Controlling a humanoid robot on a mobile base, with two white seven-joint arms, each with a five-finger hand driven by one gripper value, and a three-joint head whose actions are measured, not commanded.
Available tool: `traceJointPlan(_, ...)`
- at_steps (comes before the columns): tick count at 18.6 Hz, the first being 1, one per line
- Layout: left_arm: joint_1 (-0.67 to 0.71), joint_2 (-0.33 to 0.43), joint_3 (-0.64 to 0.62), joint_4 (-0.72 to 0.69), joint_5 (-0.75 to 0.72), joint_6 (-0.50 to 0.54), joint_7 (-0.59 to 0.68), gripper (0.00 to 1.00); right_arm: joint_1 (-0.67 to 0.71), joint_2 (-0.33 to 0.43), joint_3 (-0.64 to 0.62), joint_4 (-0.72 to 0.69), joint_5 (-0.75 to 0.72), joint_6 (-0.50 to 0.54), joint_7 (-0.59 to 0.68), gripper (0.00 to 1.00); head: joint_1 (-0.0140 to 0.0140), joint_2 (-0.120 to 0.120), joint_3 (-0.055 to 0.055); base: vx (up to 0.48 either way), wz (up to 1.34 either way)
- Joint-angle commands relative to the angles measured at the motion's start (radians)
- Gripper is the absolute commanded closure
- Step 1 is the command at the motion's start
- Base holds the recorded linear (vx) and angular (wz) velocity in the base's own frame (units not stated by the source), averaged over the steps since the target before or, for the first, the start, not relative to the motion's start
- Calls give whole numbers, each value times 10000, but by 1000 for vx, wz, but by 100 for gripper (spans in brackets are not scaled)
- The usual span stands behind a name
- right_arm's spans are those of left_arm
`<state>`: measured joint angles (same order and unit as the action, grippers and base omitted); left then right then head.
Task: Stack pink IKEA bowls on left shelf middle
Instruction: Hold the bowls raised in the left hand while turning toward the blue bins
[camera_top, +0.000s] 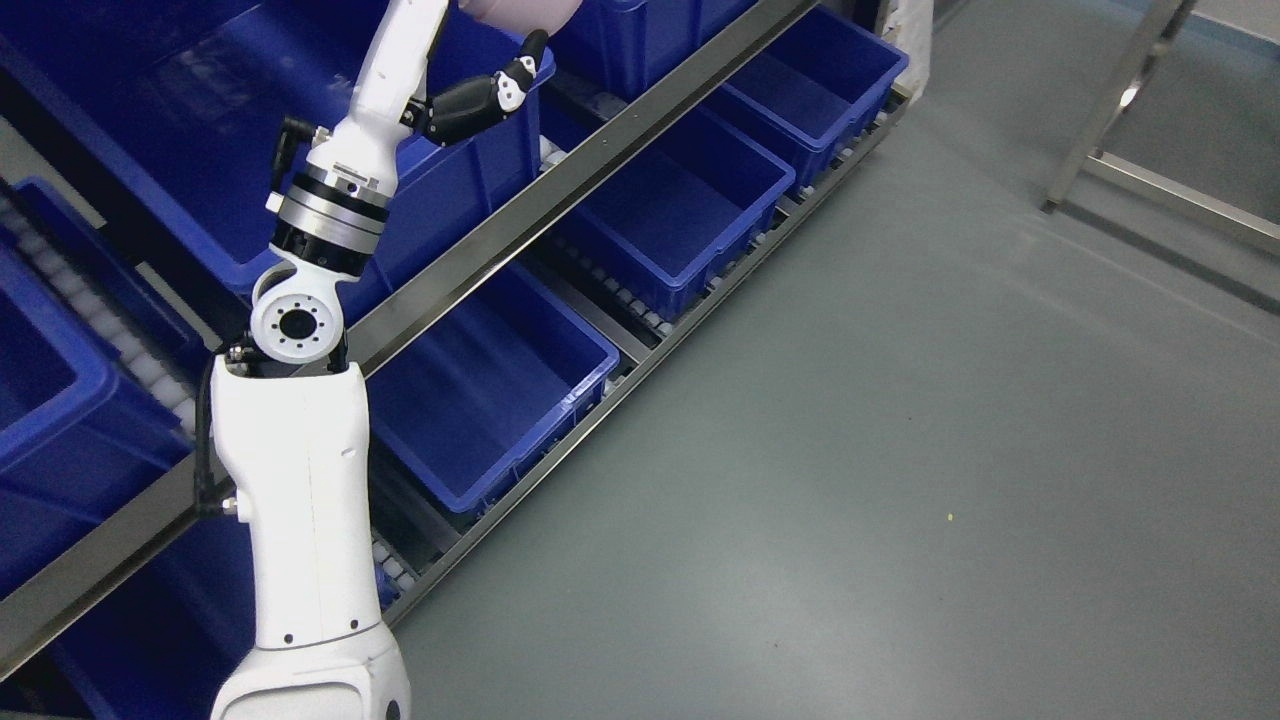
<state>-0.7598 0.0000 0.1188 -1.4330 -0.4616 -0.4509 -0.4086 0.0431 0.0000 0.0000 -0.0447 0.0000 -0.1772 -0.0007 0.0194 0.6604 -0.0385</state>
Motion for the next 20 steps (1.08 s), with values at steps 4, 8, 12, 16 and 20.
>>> traceJointPlan(4,-1942,175,-697,3,-1,1898,236,93,-2,-175,-107,-14,77,8,53,0,0,0,0,7,493)
traceJointPlan(8,-2066,175,-927,3,-16,2545,236,92,-2,-175,-107,2,77,8,53,0,0,0,0,45,540)
traceJointPlan(12,-2066,175,-1065,3,-16,2561,236,92,-2,-175,-107,-14,77,8,53,0,0,0,0,46,381)
traceJointPlan(16,-2112,175,-1081,3,-47,2760,221,92,-2,-175,-107,-14,77,8,53,0,0,0,0,23,140)
traceJointPlan(20,-2220,175,-1707,140,-230,3893,-496,92,-2,-175,-107,2,77,8,53,0,0,0,0,1,8)
